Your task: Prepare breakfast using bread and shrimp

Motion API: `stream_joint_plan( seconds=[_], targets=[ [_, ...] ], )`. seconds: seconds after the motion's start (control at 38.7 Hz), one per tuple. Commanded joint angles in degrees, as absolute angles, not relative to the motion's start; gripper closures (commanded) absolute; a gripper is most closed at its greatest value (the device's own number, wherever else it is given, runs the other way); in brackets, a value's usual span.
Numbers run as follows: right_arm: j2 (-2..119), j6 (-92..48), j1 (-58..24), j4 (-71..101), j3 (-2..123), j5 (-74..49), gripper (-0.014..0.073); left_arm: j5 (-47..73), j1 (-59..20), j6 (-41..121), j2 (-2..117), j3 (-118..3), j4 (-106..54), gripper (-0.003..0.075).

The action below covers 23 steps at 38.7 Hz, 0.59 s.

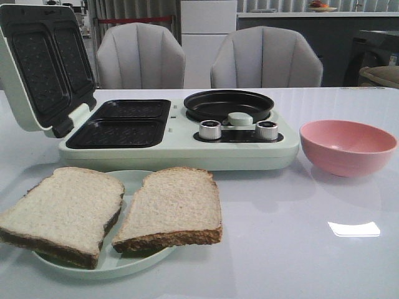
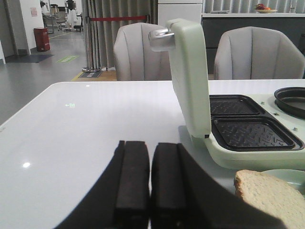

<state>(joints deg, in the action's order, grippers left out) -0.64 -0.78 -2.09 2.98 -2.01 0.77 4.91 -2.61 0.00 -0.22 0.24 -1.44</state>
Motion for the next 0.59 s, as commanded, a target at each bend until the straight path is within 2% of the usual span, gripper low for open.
stream_joint_plan(
  seconds=[0.0,0.41,0.57],
  targets=[
    [-1.7,-0.8,-1.8,2.3,-1.3,5.3,0.0453,0.3,-2.5,-0.4,-1.3,0.6,-1.7,0.0608],
    [-1.7,-0.8,-1.8,2.3,-1.3,5.3,0.0453,-1.2,-2.5,-0.4,-1.3,0.5,-1.7,0.0608],
    [-1.7,-0.8,-1.8,2.3,-1.3,5.3,0.0453,-13.6,-2.5,-0.4,-1.3,0.5,-1.8,0.0608]
  ],
)
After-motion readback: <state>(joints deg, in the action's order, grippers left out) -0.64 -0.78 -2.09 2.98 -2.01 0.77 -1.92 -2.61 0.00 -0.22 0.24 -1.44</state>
